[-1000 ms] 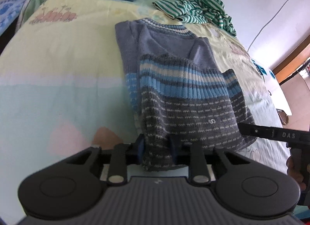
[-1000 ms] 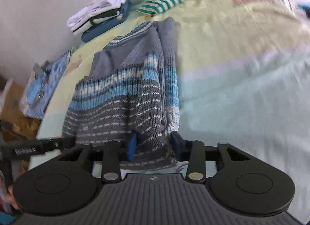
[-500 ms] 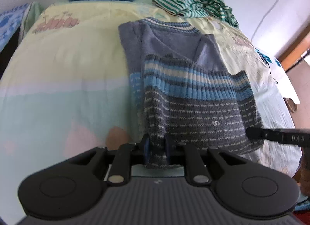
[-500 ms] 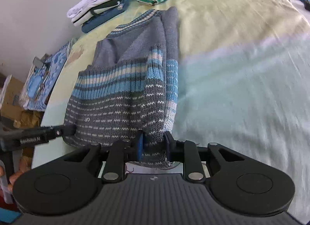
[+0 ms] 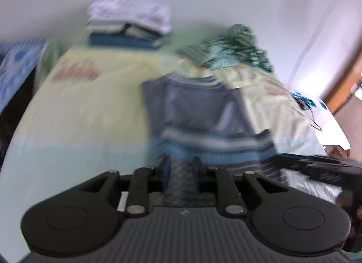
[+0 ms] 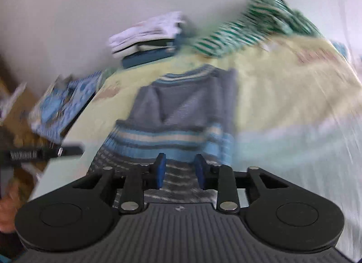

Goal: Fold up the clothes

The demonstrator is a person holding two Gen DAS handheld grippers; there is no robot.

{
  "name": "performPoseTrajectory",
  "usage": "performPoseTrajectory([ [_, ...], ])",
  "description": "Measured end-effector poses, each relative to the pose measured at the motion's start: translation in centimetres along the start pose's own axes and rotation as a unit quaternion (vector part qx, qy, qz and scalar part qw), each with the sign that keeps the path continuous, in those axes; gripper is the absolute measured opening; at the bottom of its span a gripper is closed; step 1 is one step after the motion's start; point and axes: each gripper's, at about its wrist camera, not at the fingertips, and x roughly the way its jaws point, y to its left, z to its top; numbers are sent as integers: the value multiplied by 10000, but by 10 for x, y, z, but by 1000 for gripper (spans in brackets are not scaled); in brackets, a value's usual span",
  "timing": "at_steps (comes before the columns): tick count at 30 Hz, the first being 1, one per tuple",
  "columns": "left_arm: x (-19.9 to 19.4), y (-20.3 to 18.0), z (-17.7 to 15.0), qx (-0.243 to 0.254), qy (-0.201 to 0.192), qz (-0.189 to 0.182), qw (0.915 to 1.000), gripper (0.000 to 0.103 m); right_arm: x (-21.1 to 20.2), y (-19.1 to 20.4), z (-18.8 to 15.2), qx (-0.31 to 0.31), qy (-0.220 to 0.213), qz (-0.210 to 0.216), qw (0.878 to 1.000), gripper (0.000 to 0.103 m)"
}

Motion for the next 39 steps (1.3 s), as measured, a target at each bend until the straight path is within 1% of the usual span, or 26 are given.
performPoseTrajectory([
  [2,15,-16,2,289,1,-5,9996,19,14,9,-2,-371,109,-88,9992,26],
  [5,42,-23,3,314,162,13,9994,20,34,2,1,-362,195,-163,9990,24],
  [7,56,-23,2,338,178,207,9991,21,38,-4,4,-394,66,-228,9989,23],
  [8,61,-21,1,320,176,283,9989,32,40,-7,6,-419,10,-286,9987,24],
  [9,65,-18,0,258,175,323,9990,34,41,-10,7,-445,-46,-345,9984,24],
  [13,68,-11,1,74,95,338,9994,36,56,-22,9,-371,-202,-359,9985,23],
  [15,69,-11,4,14,103,352,9993,37,60,-22,10,-334,-288,-442,9980,23],
  [19,71,-12,11,-53,227,439,9988,38,64,-17,11,-390,-364,-610,9967,23],
  [24,74,-18,14,-55,339,634,9974,39,60,-32,15,-25,-242,-380,9990,23],
  [26,75,-20,15,-69,367,711,9968,39,55,-37,18,197,-212,-367,9989,20],
  [27,74,-20,16,-81,386,740,9965,40,52,-39,19,319,-208,-380,9986,17],
  [28,74,-21,16,-94,405,768,9962,40,47,-42,20,448,-224,-395,9980,17],
  [31,74,-21,18,-117,462,808,9956,41,36,-44,19,533,-230,-284,9979,18],
  [34,73,-20,19,-59,508,778,9957,43,30,-34,15,285,-119,-308,9990,18],
  [36,74,-18,20,1,542,722,9959,44,34,-29,11,139,-12,-448,9989,18],
  [39,74,-16,23,106,595,641,9961,46,41,-28,7,208,7,-681,9975,18],
])
